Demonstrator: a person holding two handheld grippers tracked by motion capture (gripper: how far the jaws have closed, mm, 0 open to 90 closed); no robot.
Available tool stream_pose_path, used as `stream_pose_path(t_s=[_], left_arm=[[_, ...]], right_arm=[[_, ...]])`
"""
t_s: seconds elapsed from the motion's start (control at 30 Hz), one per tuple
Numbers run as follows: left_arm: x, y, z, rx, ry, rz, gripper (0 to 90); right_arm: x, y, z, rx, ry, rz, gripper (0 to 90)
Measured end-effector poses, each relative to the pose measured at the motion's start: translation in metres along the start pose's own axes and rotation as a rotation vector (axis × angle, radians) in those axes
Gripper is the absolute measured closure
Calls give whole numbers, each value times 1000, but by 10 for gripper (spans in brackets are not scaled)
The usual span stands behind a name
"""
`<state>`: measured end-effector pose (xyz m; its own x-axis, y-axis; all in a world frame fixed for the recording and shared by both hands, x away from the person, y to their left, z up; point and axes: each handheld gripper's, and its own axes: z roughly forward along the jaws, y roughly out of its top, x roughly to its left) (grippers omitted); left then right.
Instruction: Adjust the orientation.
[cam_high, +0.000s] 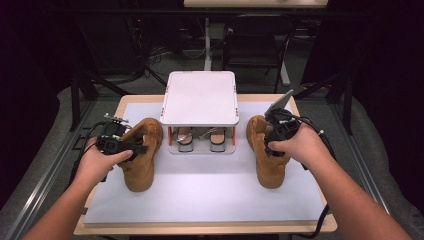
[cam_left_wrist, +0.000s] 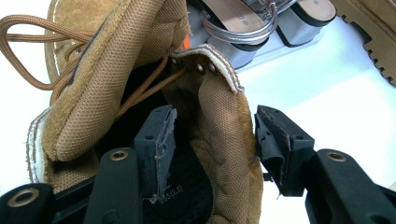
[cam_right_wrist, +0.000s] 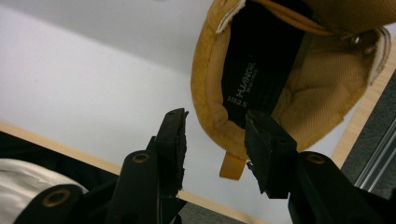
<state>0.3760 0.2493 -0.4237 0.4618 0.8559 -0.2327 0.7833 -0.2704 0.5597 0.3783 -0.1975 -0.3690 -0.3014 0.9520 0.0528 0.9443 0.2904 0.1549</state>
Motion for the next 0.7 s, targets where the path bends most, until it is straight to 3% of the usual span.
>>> stream_pose_path(t_s=[0.33,0.47,0.7], left_arm=[[0,0,2,4,-2,0,472],[0,0,3,9,-3,1,473],[-1,0,7,35,-16,11,519]], right_arm=[[-2,15,22,2,-11,15,593],[-1,20,31,-5,7,25,603],[3,25,42,10,13,18,719]])
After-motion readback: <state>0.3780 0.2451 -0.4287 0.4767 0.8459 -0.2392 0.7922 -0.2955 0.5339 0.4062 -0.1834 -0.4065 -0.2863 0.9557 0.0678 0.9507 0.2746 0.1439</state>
